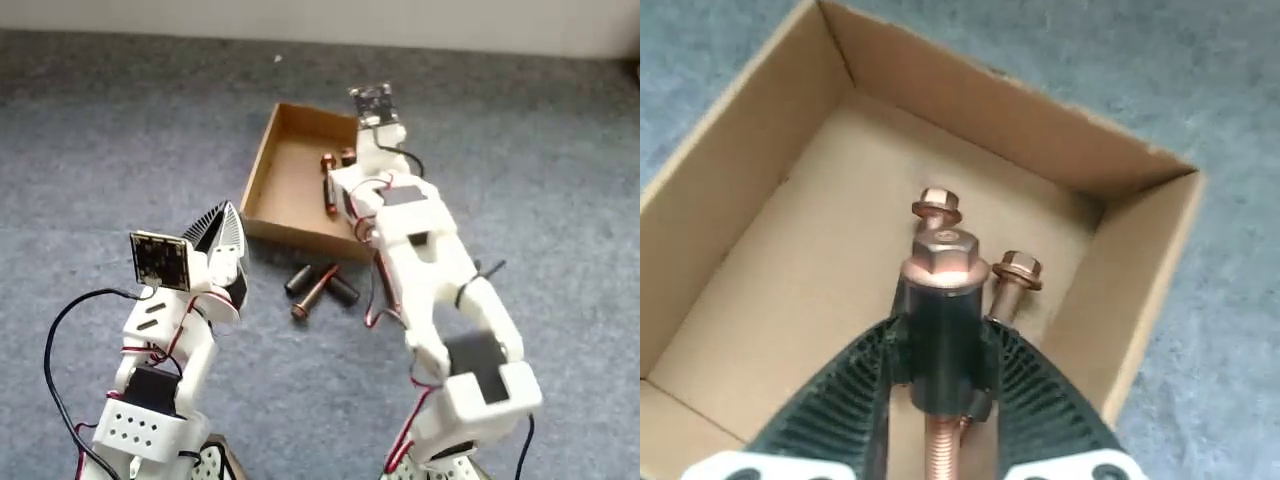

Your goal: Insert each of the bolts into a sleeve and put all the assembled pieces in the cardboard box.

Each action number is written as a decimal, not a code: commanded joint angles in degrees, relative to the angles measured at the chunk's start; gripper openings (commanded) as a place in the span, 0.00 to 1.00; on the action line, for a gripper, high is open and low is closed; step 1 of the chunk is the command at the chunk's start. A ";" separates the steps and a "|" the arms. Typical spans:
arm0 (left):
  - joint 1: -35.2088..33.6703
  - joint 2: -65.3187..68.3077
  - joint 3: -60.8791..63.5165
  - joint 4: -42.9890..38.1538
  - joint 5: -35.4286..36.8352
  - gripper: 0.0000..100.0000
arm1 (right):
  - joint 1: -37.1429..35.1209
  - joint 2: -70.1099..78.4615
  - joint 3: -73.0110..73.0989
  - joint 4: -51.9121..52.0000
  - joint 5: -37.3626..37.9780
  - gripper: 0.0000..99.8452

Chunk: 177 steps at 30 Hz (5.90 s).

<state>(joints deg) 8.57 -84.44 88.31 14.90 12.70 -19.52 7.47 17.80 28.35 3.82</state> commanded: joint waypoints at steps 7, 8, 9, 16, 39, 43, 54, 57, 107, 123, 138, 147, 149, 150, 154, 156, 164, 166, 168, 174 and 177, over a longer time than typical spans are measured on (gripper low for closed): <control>-0.22 -0.48 0.75 -1.32 -6.68 0.01 | -0.48 3.91 -8.40 2.15 -0.62 0.07; -0.22 -0.48 0.75 -1.32 -6.68 0.01 | -0.48 3.91 -8.92 3.12 -0.62 0.09; -0.31 -0.48 0.66 -1.32 -6.68 0.01 | -0.48 3.91 -9.54 4.26 -0.62 0.10; -0.48 -0.48 0.57 -1.32 -6.68 0.01 | -0.48 3.74 -13.58 11.12 -0.62 0.10; -3.12 -0.48 0.22 -1.41 -6.68 0.01 | -9.27 3.74 -33.45 65.01 -0.09 0.10; -3.38 -0.48 0.22 -1.41 -6.68 0.01 | -9.45 3.74 -33.27 66.51 -0.09 0.10; -6.81 -0.48 -0.75 -1.23 -6.59 0.01 | -10.51 1.63 -18.77 55.08 3.87 0.10; -6.99 -0.48 -0.84 -1.23 -6.59 0.01 | -10.51 -2.51 -9.98 47.69 3.96 0.10; -5.23 -0.48 -1.01 -1.14 -6.77 0.01 | -3.47 -36.00 21.05 33.10 -7.82 0.01; 0.75 0.13 -16.40 20.04 -8.53 0.01 | 19.38 -52.88 49.54 8.75 -15.74 0.01; 17.89 7.25 -19.65 26.37 -14.59 0.01 | 29.23 -52.97 51.12 4.62 -23.65 0.01; 23.25 38.02 -31.87 26.37 -18.29 0.01 | 29.32 -52.97 51.21 4.62 -23.38 0.01; 23.25 44.53 -34.51 26.37 -18.29 0.05 | 29.32 -52.88 51.21 4.62 -23.30 0.01; 23.25 47.60 -35.74 26.46 -18.29 0.06 | 29.32 -52.88 51.21 4.62 -23.21 0.01; 23.25 58.95 -43.03 30.95 -18.46 0.10 | 29.32 -52.88 51.21 4.62 -23.21 0.01; 23.25 63.69 -47.34 33.93 -19.52 0.11 | 29.32 -52.88 51.21 4.62 -23.21 0.01; 23.25 80.75 -59.91 39.47 -20.75 0.14 | 29.32 -52.79 51.21 4.62 -23.21 0.01; 23.25 84.79 -63.34 41.32 -20.66 0.17 | 29.32 -52.88 51.30 4.62 -23.21 0.01; 22.99 88.84 -67.03 43.34 -20.57 0.17 | 29.32 -52.88 51.30 4.62 -23.21 0.01; 22.64 98.68 -76.18 46.86 -20.48 0.17 | 29.32 -52.97 51.47 4.62 -23.21 0.01; 21.67 101.41 -78.73 47.12 -20.48 0.17 | 29.32 -52.97 51.47 4.62 -23.21 0.01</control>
<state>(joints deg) 31.08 16.22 13.58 61.23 -7.43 9.23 -43.52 69.41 34.24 -19.21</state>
